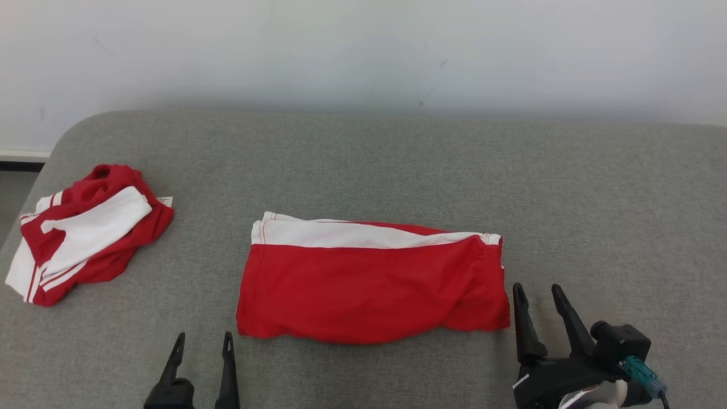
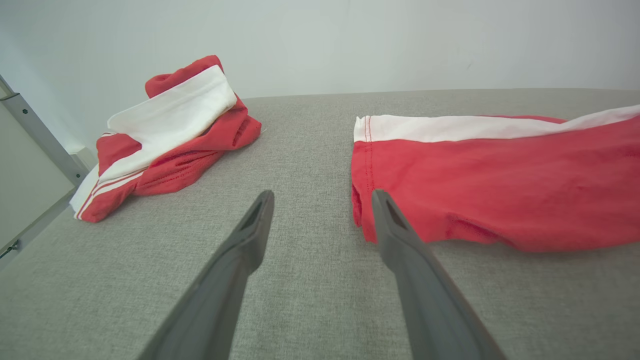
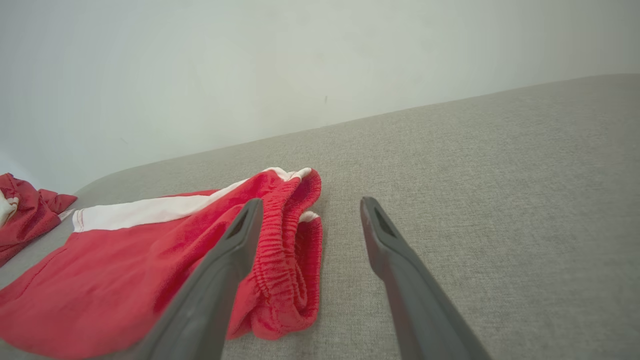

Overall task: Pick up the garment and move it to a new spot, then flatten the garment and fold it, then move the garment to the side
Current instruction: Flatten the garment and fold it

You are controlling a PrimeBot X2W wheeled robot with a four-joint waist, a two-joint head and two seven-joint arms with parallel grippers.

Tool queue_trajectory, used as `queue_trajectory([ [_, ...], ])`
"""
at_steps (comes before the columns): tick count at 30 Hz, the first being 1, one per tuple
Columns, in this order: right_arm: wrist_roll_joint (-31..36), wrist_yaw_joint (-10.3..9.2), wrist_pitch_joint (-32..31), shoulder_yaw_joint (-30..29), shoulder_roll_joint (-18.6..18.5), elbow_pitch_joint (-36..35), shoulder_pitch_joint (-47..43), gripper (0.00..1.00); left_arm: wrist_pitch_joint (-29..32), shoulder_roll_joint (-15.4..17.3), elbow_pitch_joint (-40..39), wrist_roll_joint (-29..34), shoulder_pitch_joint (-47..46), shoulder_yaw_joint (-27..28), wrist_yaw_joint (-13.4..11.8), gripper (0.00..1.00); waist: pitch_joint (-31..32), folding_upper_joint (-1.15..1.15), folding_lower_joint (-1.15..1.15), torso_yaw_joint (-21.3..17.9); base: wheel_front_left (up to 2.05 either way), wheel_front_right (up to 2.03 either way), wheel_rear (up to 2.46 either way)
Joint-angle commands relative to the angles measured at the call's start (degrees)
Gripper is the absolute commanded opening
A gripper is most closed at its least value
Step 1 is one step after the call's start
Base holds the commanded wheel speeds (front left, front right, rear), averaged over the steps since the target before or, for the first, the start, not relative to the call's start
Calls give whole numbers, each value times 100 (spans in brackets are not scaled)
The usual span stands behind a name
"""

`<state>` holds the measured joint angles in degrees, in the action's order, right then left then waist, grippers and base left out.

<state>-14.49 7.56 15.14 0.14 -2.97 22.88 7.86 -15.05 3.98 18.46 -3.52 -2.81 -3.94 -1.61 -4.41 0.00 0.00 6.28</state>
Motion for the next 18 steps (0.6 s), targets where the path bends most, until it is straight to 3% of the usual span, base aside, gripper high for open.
queue_trajectory([
  [1,37,-12,0,13,9,101,123,100,-19,-30,21,5,-81,-26,16,100,-144,0,0,160,0,0,0],
  [18,51,-13,-11,-170,3,1911,893,100,-19,-110,119,-58,-234,-175,157,100,-450,0,0,565,0,0,0],
])
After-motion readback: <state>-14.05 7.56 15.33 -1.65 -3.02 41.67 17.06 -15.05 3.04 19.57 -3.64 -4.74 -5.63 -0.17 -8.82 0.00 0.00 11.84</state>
